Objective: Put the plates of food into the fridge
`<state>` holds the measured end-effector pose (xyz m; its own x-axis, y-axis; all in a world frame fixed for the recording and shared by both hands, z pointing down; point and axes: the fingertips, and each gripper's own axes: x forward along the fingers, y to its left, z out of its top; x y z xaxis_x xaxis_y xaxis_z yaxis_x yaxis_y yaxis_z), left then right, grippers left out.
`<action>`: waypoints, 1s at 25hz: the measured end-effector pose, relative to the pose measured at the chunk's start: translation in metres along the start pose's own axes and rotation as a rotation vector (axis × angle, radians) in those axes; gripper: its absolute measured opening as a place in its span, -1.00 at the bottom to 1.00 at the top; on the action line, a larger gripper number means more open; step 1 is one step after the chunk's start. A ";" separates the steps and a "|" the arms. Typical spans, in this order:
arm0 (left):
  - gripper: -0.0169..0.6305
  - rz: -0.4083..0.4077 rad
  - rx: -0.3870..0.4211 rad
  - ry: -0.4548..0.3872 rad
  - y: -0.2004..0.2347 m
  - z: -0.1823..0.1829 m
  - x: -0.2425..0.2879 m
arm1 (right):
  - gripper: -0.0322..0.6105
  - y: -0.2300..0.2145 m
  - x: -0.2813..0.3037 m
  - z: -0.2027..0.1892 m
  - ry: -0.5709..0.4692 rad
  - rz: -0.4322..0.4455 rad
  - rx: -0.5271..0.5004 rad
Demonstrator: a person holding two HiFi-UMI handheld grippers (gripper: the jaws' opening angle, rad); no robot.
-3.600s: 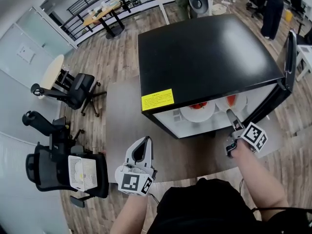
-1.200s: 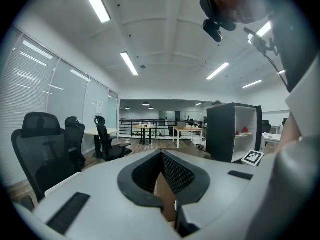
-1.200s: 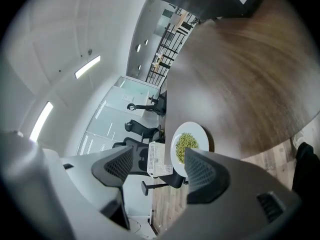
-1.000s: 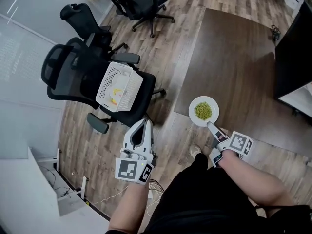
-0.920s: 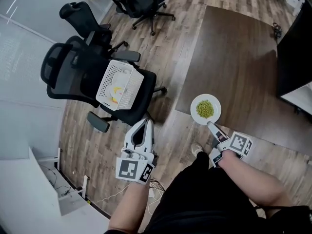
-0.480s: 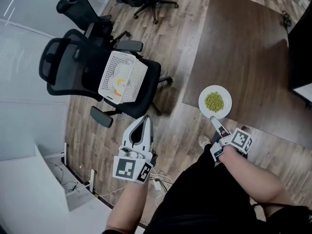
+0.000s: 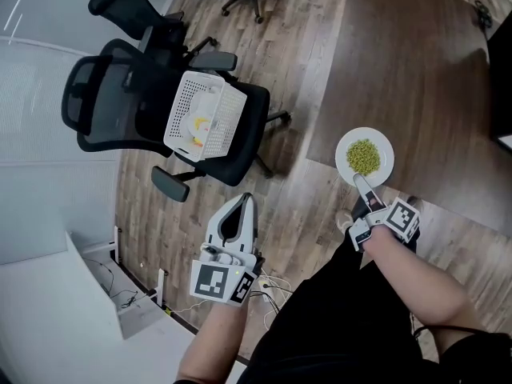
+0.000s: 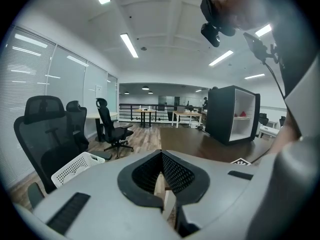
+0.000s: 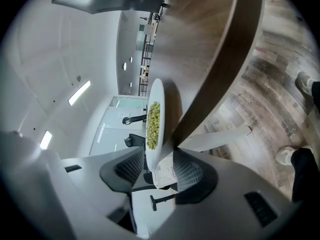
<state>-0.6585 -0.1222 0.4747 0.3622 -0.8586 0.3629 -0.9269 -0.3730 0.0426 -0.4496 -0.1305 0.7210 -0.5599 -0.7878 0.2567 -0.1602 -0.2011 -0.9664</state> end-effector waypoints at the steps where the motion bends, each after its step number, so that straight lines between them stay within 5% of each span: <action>1: -0.94 0.001 0.000 0.005 0.001 -0.002 -0.001 | -0.35 -0.003 0.001 0.000 -0.005 -0.010 -0.003; 12: -0.94 -0.037 -0.003 0.006 -0.002 0.000 0.009 | -0.84 0.018 -0.003 0.005 -0.024 0.102 -0.028; 17: -0.94 -0.042 0.011 -0.011 0.001 0.010 0.029 | -0.84 -0.013 -0.014 0.023 0.004 -0.123 -0.078; 20: -0.94 -0.023 0.013 -0.020 0.002 0.020 0.026 | -0.84 0.023 -0.004 0.017 0.006 0.028 0.024; 25: -0.94 -0.048 0.020 -0.081 -0.006 0.043 0.029 | -0.84 0.046 -0.021 0.025 -0.013 0.055 0.037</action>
<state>-0.6383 -0.1604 0.4451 0.4138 -0.8647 0.2848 -0.9063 -0.4209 0.0389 -0.4249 -0.1373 0.6709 -0.5560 -0.8060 0.2028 -0.0987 -0.1782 -0.9790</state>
